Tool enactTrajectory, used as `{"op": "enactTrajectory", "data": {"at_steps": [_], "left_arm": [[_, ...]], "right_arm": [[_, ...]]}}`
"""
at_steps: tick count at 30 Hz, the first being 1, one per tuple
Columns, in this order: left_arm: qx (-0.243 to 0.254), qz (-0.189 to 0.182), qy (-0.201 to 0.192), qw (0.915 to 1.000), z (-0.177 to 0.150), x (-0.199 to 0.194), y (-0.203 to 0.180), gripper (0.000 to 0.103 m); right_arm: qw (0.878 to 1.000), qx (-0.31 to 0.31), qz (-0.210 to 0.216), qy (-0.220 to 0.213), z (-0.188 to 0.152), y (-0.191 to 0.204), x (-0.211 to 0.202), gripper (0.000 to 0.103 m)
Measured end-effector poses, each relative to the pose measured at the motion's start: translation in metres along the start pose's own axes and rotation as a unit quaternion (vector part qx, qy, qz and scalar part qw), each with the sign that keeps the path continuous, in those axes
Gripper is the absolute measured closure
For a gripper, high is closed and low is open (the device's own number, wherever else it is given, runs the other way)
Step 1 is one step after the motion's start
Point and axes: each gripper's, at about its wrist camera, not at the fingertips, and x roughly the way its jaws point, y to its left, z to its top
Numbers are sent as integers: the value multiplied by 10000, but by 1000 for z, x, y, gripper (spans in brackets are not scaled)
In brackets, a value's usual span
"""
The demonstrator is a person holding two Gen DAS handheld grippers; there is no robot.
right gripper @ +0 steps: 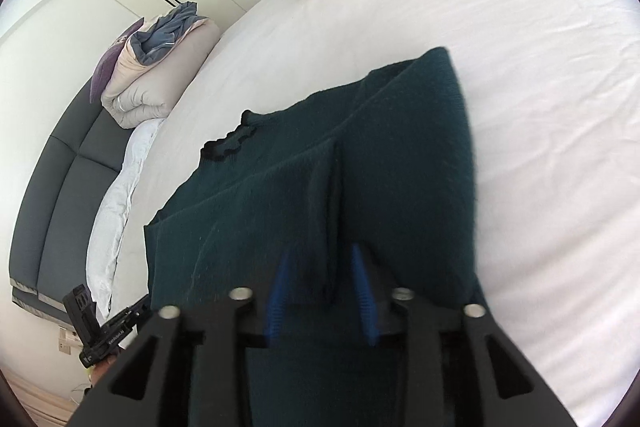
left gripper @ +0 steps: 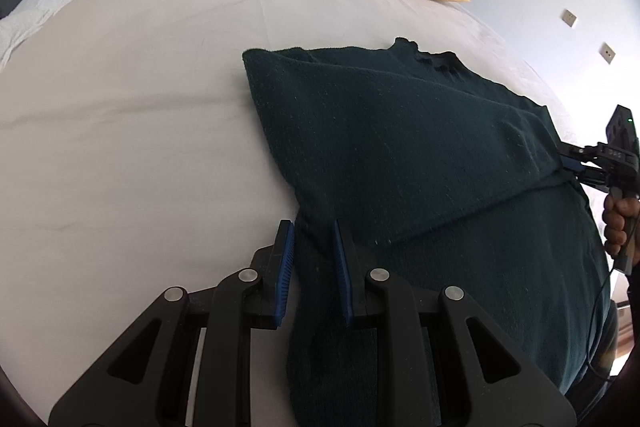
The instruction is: Fold small clothes
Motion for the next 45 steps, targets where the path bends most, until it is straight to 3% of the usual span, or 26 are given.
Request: {"op": "enactTrajectory", "data": {"at_steps": [2, 6, 8, 10, 12, 13, 19, 27, 31, 34, 36, 42, 45], "left_arm": [[-93, -51, -1, 9999, -10, -12, 0, 84], [-200, -86, 5, 9998, -43, -39, 1, 84], [-490, -199, -31, 9986, -63, -58, 7, 84], [-902, -385, 52, 9952, -86, -72, 16, 72], [-1222, -725, -20, 9898, -111, -93, 25, 29], [-1326, -852, -92, 9875, -121, -101, 27, 26], [-1863, -1432, 220, 9718, -166, -138, 33, 25], [-2070, -1606, 855, 9613, -213, -158, 22, 25], [-2236, -1708, 1090, 9534, -233, -153, 20, 25], [-2431, -1759, 1457, 9427, -249, -139, 22, 25], [-2516, -1639, 1684, 9389, -255, -122, 23, 25], [-2668, -1808, 1655, 9321, -250, -105, 25, 25], [-2606, -1834, 1651, 9334, -249, -106, 26, 27]], "right_arm": [[9998, -3, -43, -186, -9, -1, -20, 44], [9984, 187, 117, -514, -27, -11, -61, 42], [9977, 223, 134, -629, -37, -13, -78, 40], [9977, 154, 176, -632, -50, -12, -91, 32], [9986, 8, 75, -520, -66, -11, -101, 31], [9989, -62, 31, -464, -74, -11, -107, 31], [9999, -94, -66, -120, -127, -25, -140, 31], [9995, 110, 12, 292, -179, -42, -158, 31], [9986, 241, 23, 473, -189, -48, -155, 31], [9975, 301, 115, 636, -192, -47, -153, 31], [9970, 302, 146, 700, -193, -47, -151, 31], [9948, 424, 238, 894, -198, -49, -145, 31], [9933, 492, 296, 1000, -202, -49, -144, 31]]}}
